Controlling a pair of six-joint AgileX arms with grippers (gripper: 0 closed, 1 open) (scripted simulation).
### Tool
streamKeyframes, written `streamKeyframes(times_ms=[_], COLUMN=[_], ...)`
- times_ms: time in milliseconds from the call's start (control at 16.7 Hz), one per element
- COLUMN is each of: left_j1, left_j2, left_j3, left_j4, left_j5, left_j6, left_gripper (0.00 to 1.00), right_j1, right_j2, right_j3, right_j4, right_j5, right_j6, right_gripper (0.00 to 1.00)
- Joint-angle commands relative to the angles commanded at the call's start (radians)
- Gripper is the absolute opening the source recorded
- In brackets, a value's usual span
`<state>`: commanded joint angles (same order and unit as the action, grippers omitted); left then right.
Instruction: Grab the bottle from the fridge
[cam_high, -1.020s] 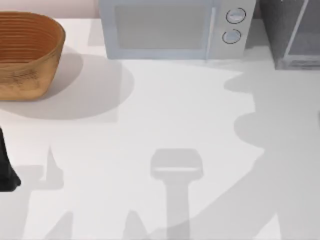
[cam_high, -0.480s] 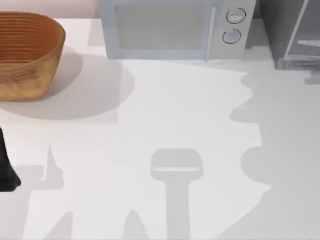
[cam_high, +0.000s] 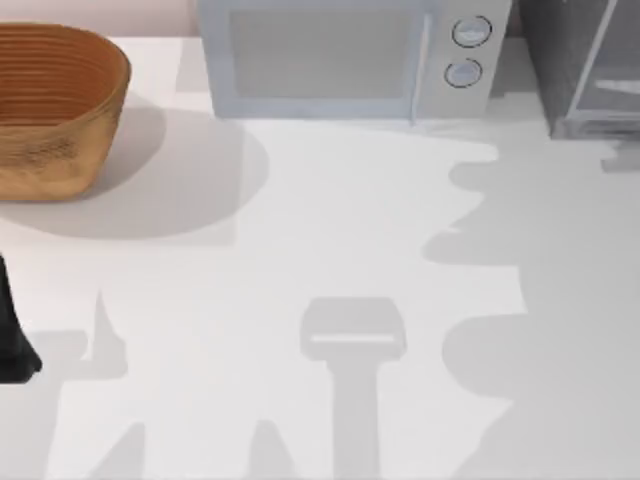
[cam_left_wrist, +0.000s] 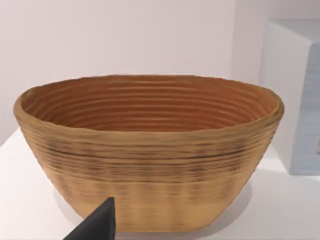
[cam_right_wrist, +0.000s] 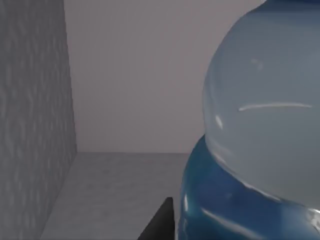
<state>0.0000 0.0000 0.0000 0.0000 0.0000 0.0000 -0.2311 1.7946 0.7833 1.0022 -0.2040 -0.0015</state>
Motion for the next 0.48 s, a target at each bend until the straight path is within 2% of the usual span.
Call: streamKeyframes(times_ms=[240, 480], left_j1=[0.000, 0.000], left_j2=[0.000, 0.000], left_j3=[0.000, 0.000], left_j4=[0.000, 0.000], left_j5=[0.000, 0.000], left_j6=[0.000, 0.000], left_gripper=[1.00, 1.00], right_j1=[0.035, 0.081], right_j2=[-0.279, -0.676], right_j3=[-0.119, -0.289], right_j4=[-0.153, -0.367], right_j5=[0.034, 0.076], right_j6=[-0.004, -0.003], right_gripper=[0.00, 0.00])
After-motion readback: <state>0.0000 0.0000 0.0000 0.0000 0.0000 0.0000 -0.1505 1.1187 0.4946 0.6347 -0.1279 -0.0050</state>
